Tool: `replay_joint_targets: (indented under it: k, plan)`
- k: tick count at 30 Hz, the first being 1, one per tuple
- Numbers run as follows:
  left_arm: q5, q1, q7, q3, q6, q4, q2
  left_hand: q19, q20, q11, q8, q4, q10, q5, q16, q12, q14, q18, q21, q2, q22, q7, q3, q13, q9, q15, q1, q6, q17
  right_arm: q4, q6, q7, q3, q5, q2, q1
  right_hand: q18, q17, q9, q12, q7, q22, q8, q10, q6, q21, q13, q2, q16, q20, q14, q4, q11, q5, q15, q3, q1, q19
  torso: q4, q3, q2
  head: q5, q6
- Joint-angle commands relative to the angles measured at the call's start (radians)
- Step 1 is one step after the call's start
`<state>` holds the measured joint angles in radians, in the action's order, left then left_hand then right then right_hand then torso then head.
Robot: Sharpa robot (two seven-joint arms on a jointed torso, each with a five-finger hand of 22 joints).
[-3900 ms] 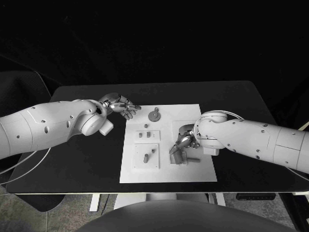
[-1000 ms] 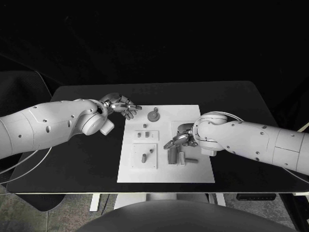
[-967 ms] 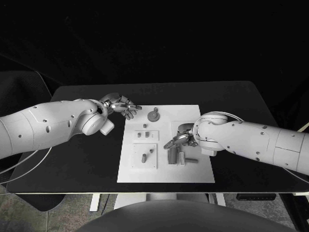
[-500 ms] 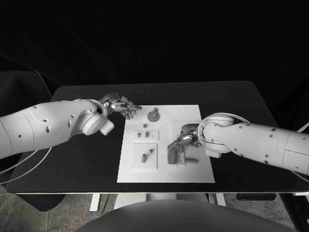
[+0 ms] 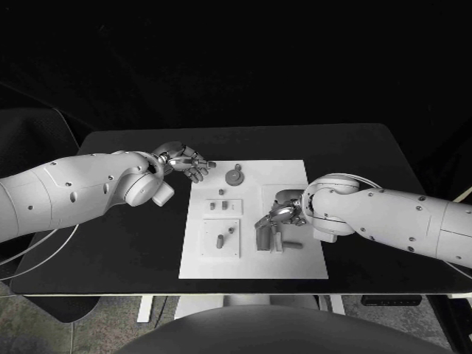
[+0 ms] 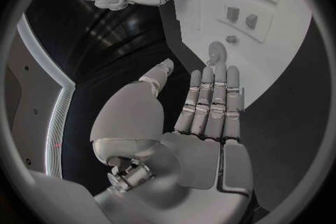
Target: Assemble the parts on the task board
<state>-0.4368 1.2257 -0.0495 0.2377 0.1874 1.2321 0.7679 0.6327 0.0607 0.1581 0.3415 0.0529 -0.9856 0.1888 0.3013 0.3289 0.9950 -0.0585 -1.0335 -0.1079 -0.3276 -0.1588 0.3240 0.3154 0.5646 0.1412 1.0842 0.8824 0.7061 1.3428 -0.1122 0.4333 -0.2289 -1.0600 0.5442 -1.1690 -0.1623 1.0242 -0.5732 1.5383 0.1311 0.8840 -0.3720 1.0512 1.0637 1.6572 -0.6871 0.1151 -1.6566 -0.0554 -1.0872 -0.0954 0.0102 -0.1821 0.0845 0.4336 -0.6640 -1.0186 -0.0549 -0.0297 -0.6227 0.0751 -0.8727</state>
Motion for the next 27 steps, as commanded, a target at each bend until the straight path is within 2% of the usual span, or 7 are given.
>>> replay_joint_targets:
  k: [1, 7, 11, 15, 21, 27]
  plan:
    - [-0.004, 0.001, 0.0, -0.001, -0.012, 0.001, -0.001, -0.005, 0.001, -0.002, -0.004, -0.001, 0.007, -0.002, -0.005, -0.004, -0.008, -0.014, 0.003, 0.002, -0.002, 0.0, -0.007, -0.002, -0.002, 0.001, -0.01, 0.003, -0.001, -0.002, 0.021, -0.026, 0.002, 0.007, -0.008, 0.0, -0.1, 0.002, -0.002, 0.007, 0.0, 0.001, -0.007, 0.009, 0.01, 0.124, -0.001, -0.013, -0.106, -0.009, -0.004, -0.006, -0.003, -0.002, 0.007, 0.005, -0.006, -0.003, 0.0005, 0.0, 0.0, -0.001, 0.0]
    - [-0.006, 0.001, 0.005, -0.001, -0.013, 0.001, -0.001, -0.006, 0.001, -0.002, -0.004, -0.001, 0.007, -0.002, -0.006, -0.004, -0.008, -0.014, 0.003, 0.002, -0.002, 0.0, -0.007, -0.002, -0.002, 0.001, -0.01, 0.003, -0.001, -0.023, 0.02, -0.031, 0.004, 0.008, -0.023, 0.001, -0.1, 0.003, -0.007, 0.007, 0.0, 0.003, -0.009, 0.012, 0.011, 0.125, -0.001, -0.051, -0.106, -0.011, -0.007, -0.012, -0.004, -0.003, 0.009, 0.023, -0.031, -0.007, 0.0013, 0.0012, 0.0, -0.001, 0.0]
    - [-0.006, 0.001, 0.006, -0.001, -0.012, 0.0, -0.002, -0.006, 0.001, -0.002, -0.004, -0.001, 0.007, -0.002, -0.006, -0.004, -0.008, -0.014, 0.003, 0.003, -0.002, 0.0, -0.007, -0.001, -0.002, 0.002, -0.01, 0.004, -0.001, -0.03, -0.002, -0.03, 0.004, 0.008, -0.031, 0.001, -0.1, 0.004, -0.008, 0.007, 0.0, 0.003, -0.009, 0.012, 0.011, 0.125, 0.0, -0.063, -0.105, -0.012, -0.008, -0.014, -0.005, -0.003, 0.009, 0.029, -0.041, -0.008, 0.0005, 0.0013, 0.0, -0.002, 0.0]
    - [-0.006, 0.001, 0.006, -0.001, -0.013, 0.0, -0.002, -0.006, 0.001, -0.002, -0.004, -0.001, 0.008, -0.002, -0.006, -0.004, -0.009, -0.014, 0.003, 0.003, -0.002, 0.0, -0.007, -0.001, -0.002, 0.002, -0.01, 0.004, -0.001, -0.032, -0.01, -0.023, 0.004, 0.008, -0.03, 0.001, -0.1, 0.005, -0.011, 0.007, -0.001, 0.004, -0.011, 0.013, 0.013, 0.125, 0.0, -0.087, -0.105, -0.012, -0.009, -0.018, -0.005, -0.005, 0.009, 0.039, -0.057, -0.009, 0.0005, 0.0012, 0.0, -0.001, 0.0]
    - [-0.006, 0.001, 0.007, -0.001, -0.013, 0.0, 0.0, -0.006, 0.001, -0.002, -0.004, -0.001, 0.008, -0.002, -0.006, -0.004, -0.009, -0.014, 0.003, 0.003, -0.002, 0.0, -0.007, -0.001, -0.002, 0.002, -0.01, 0.004, -0.002, -0.035, 0.006, -0.028, 0.004, 0.004, -0.018, 0.001, -0.1, 0.006, -0.012, 0.006, -0.001, 0.005, -0.012, 0.013, 0.014, 0.125, 0.0, -0.096, -0.105, -0.012, -0.009, -0.022, -0.005, -0.007, 0.009, 0.044, -0.067, -0.009, 0.0, 0.0005, 0.001, -0.002, 0.0]
    - [-0.007, 0.001, 0.003, -0.001, -0.012, 0.0, 0.001, -0.006, 0.001, -0.002, -0.004, -0.001, 0.008, -0.002, -0.006, -0.004, -0.009, -0.014, 0.003, 0.003, -0.002, 0.0, -0.007, -0.001, -0.002, 0.002, -0.01, 0.004, -0.002, -0.02, 0.075, -0.07, 0.004, -0.007, 0.012, 0.0, -0.1, 0.008, -0.014, 0.008, 0.0, 0.008, -0.009, 0.015, 0.008, 0.126, -0.001, -0.095, -0.105, -0.013, -0.011, -0.041, -0.005, -0.009, 0.009, 0.055, -0.114, -0.011, 0.0, 0.0, 0.0, -0.003, 0.0]
